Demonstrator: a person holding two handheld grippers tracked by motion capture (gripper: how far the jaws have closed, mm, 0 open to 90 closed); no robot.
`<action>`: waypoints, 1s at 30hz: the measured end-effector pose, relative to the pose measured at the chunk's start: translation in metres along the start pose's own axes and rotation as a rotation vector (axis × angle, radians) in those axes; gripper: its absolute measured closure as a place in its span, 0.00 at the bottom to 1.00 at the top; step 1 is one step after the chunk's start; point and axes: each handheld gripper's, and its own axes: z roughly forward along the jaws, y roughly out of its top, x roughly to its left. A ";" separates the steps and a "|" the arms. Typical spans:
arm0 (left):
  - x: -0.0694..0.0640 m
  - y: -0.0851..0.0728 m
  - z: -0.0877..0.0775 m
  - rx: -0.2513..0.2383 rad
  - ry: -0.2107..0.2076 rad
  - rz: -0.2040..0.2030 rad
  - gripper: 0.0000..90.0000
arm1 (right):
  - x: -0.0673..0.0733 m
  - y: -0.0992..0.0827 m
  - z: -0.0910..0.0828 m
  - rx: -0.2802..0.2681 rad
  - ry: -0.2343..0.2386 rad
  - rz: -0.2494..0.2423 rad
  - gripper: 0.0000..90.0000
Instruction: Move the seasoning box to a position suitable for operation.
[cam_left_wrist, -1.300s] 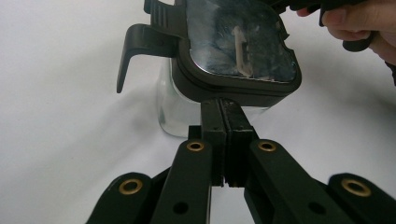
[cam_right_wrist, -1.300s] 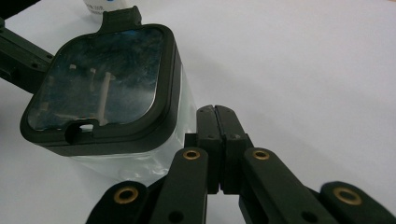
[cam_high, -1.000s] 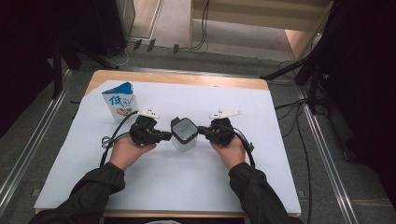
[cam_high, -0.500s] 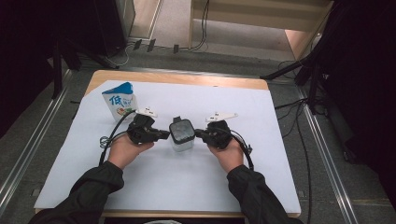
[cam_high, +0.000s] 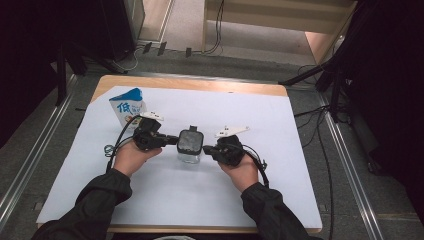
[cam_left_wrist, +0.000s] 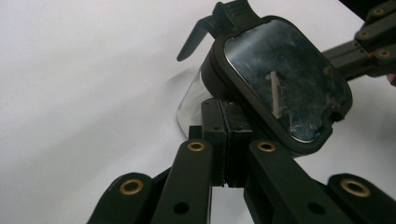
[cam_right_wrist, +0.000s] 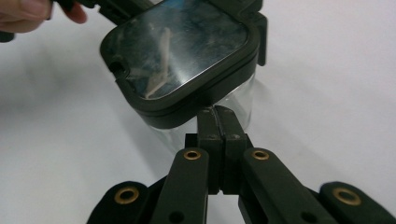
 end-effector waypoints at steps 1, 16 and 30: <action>0.001 0.000 0.000 0.000 0.003 0.002 1.00 | 0.002 0.000 0.000 0.004 0.008 0.002 1.00; -0.004 0.001 -0.015 -0.003 0.028 0.027 1.00 | -0.007 0.003 -0.004 -0.021 0.009 0.009 1.00; -0.021 -0.019 -0.031 -0.008 0.042 0.009 1.00 | -0.035 0.017 0.011 -0.031 -0.003 0.055 1.00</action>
